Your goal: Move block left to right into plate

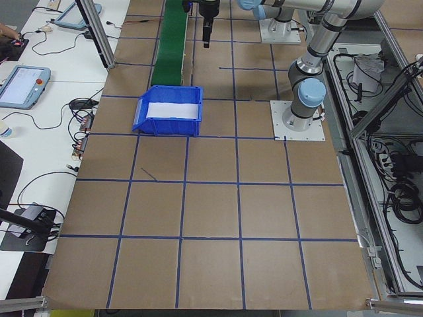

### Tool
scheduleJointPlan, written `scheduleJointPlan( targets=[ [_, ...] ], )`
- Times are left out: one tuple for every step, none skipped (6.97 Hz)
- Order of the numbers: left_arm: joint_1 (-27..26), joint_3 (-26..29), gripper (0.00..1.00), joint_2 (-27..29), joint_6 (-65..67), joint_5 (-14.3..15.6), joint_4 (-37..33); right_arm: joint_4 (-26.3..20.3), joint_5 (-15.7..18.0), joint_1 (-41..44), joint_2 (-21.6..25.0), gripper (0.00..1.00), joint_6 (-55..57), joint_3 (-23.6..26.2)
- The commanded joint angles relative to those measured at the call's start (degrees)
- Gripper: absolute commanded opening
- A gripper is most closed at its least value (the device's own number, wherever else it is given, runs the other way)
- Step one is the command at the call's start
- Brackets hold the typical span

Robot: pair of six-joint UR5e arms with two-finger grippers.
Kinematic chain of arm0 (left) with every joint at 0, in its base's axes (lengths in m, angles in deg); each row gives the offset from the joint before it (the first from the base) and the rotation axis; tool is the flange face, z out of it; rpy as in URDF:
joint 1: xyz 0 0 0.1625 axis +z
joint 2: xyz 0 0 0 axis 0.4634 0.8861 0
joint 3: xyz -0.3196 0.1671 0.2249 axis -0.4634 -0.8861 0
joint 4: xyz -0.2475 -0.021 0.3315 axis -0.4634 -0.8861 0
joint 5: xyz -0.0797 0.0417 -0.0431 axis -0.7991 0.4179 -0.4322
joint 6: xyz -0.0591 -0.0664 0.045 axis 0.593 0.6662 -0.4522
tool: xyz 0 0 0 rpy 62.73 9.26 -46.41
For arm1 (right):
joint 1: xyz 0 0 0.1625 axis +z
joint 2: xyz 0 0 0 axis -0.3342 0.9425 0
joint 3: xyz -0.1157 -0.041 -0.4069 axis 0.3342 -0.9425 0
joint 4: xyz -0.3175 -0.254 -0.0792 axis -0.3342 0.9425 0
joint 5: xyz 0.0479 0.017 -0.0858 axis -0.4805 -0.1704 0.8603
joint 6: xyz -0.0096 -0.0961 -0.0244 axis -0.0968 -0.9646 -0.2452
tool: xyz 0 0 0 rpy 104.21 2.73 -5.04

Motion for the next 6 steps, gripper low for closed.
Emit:
scheduleJointPlan(
  targets=[
    [0.00, 0.00, 1.00, -0.01, 0.00, 0.00, 0.00, -5.20, -2.35, 8.31, 2.12, 0.99, 3.54, -8.20],
    [0.00, 0.00, 1.00, -0.01, -0.09, 0.00, 0.00, -11.68, -2.44, 11.65, 3.86, 0.99, 4.34, -12.08],
    [0.09, 0.09, 1.00, -0.01, -0.09, 0.00, 0.00, -15.40, -2.88, 14.56, 8.49, 1.00, 10.88, -12.98],
    [0.01, 0.00, 1.00, -0.01, -0.09, 0.00, 0.00, -18.04, -2.97, 17.20, 11.85, 1.00, 13.90, -12.99],
    [0.09, 0.00, 1.00, -0.01, -0.09, 0.00, 0.00, -18.68, -2.97, 20.36, 14.58, 1.00, 14.71, -12.82],
    [0.01, 0.00, 1.00, -0.01, -0.09, 0.00, 0.00, -19.82, -3.06, 23.17, 17.04, 1.00, 19.68, -12.90]
  ],
)
